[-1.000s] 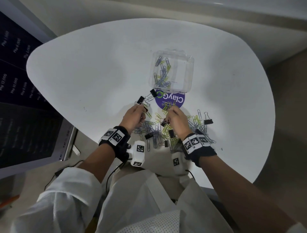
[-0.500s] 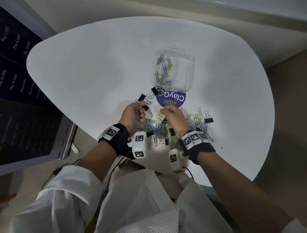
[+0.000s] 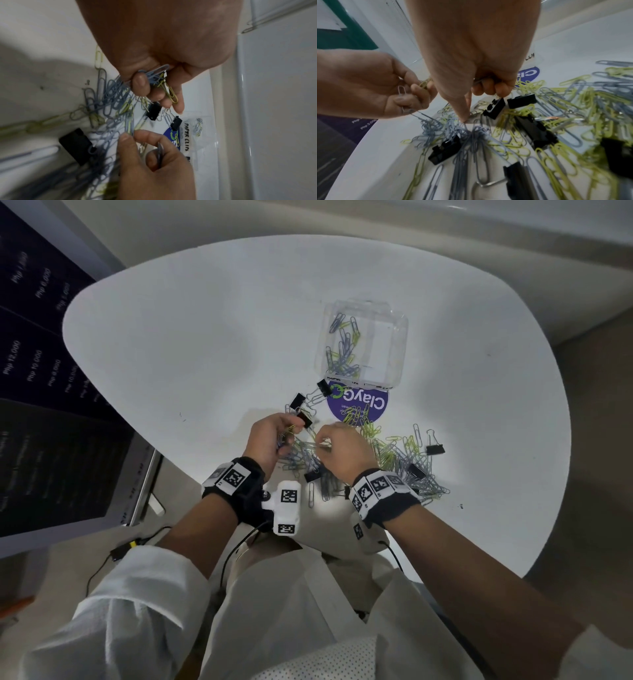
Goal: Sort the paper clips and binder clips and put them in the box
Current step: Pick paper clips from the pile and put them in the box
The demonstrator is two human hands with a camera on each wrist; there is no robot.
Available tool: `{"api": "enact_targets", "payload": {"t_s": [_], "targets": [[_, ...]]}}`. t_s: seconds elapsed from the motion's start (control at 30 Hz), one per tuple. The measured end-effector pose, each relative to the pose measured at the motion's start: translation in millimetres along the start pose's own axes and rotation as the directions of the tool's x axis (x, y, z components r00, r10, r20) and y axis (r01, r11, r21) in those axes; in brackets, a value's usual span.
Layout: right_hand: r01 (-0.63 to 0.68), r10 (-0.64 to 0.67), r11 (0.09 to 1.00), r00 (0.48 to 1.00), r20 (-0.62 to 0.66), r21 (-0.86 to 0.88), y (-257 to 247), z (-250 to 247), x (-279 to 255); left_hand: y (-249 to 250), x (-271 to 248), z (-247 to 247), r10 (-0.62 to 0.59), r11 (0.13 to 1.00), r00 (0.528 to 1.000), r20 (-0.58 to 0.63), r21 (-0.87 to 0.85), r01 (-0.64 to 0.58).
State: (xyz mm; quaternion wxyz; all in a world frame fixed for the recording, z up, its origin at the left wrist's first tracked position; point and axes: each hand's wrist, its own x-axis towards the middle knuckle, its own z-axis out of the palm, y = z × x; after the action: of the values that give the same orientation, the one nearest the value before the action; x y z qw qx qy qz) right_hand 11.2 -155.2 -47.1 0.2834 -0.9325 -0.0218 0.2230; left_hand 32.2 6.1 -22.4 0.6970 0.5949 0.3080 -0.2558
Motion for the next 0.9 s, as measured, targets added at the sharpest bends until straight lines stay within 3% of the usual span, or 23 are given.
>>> {"api": "enact_targets", "payload": {"t_s": [0.13, 0.27, 0.37, 0.43, 0.53, 0.63, 0.77, 0.83, 0.9], "targets": [[0.01, -0.01, 1.0, 1.0, -0.02, -0.023, -1.1, 0.5, -1.9, -0.2, 1.5, -6.6, 0.072, 0.976, 0.997, -0.03, 0.209, -0.064], [-0.04, 0.038, 0.985, 0.999, 0.015, 0.165, 5.7, -1.2, -7.0, -5.1, 2.7, -9.5, 0.165, 0.855, 0.986, -0.019, 0.502, -0.134], [-0.15, 0.138, 0.907, 0.989, 0.061, 0.393, 9.5, -4.5, -12.5, -12.6, 5.1, -8.4, 0.237, 0.679, 0.966, 0.102, 0.694, -0.239], [-0.214, 0.196, 0.853, 0.977, 0.087, 0.476, 11.2, -8.7, -15.6, -16.2, 7.2, -8.3, 0.29, 0.5, 0.924, 0.25, 0.783, -0.369], [-0.299, 0.277, 0.741, 0.952, 0.132, 0.601, 15.6, -11.9, -16.0, -20.7, 10.5, -8.6, 0.234, 0.28, 0.882, 0.409, 0.84, -0.464], [-0.357, 0.343, 0.585, 0.923, 0.177, 0.728, 17.9, -15.6, -13.1, -23.3, 9.6, -7.1, 0.177, 0.217, 0.894, 0.411, 0.87, -0.443], [-0.376, 0.358, 0.421, 0.905, 0.229, 0.825, 16.7, -26.8, -9.4, -24.5, 7.4, -2.3, 0.175, 0.073, 0.854, 0.49, 0.858, -0.508], [-0.357, 0.358, 0.391, 0.908, 0.217, 0.848, 16.6, -33.7, -5.9, -22.8, 8.8, -2.4, 0.171, 0.089, 0.858, 0.485, 0.859, -0.504], [-0.326, 0.375, 0.384, 0.91, 0.176, 0.864, 15.4, -43.3, 0.1, -15.8, 8.8, -0.2, 0.175, 0.17, 0.872, 0.457, 0.858, -0.484]]}}
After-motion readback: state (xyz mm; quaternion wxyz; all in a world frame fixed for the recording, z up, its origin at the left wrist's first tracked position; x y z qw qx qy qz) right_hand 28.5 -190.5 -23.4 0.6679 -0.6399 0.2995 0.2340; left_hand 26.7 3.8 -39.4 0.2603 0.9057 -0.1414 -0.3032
